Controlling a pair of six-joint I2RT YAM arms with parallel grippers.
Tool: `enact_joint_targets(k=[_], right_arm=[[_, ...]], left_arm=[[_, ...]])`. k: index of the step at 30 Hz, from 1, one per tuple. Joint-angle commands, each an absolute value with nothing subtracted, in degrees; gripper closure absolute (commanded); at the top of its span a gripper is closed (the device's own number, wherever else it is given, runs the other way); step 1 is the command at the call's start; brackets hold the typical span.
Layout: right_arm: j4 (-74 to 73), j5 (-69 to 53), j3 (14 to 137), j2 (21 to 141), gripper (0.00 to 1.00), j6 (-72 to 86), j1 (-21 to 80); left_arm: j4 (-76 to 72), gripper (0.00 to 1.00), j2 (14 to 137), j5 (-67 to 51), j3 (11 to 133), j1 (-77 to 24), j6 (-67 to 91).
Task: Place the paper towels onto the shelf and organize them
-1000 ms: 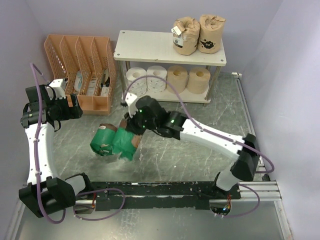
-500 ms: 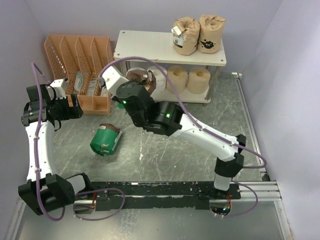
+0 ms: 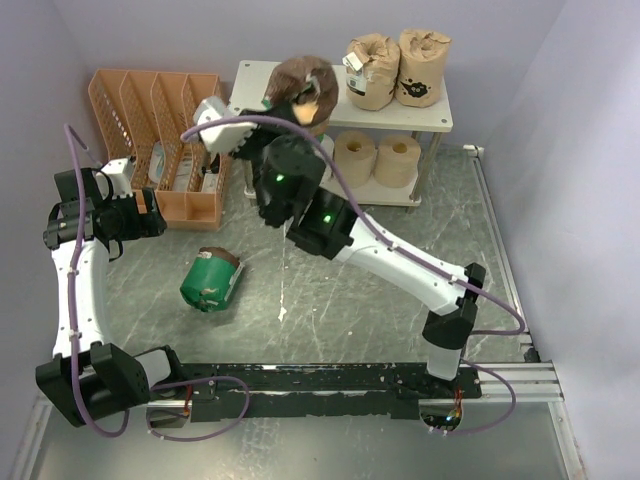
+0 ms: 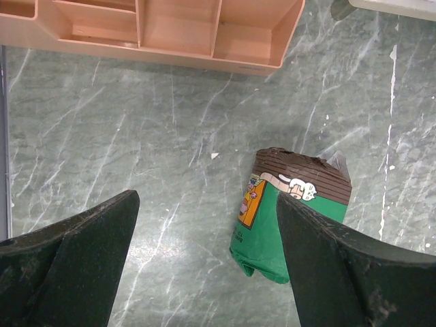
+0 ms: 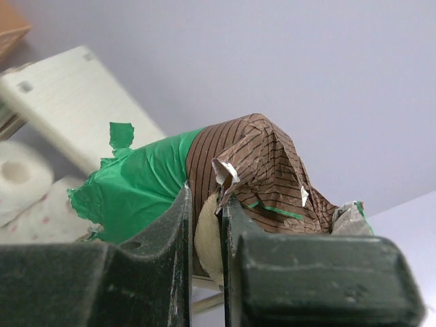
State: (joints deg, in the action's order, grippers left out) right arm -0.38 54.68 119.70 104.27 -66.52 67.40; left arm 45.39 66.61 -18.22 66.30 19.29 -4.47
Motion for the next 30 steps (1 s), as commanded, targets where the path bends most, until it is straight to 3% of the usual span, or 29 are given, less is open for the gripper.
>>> enact_joint_targets(k=[1, 17, 30], right_arm=[[4.9, 48.4, 127.4, 105.9, 1.00, -74.6, 63.5], [0.6, 18.0, 133.1, 112.1, 1.00, -55.8, 44.8], [1.3, 19.0, 124.8, 110.0, 1.00, -56.9, 39.0]], left_arm=[[44.8, 0.06, 67.0, -19.5, 67.8, 19.7, -4.6], [43.8, 0.06, 65.2, -17.9, 68.0, 19.7, -3.7], [43.6, 0.06, 64.9, -16.8, 67.0, 19.8, -3.9]])
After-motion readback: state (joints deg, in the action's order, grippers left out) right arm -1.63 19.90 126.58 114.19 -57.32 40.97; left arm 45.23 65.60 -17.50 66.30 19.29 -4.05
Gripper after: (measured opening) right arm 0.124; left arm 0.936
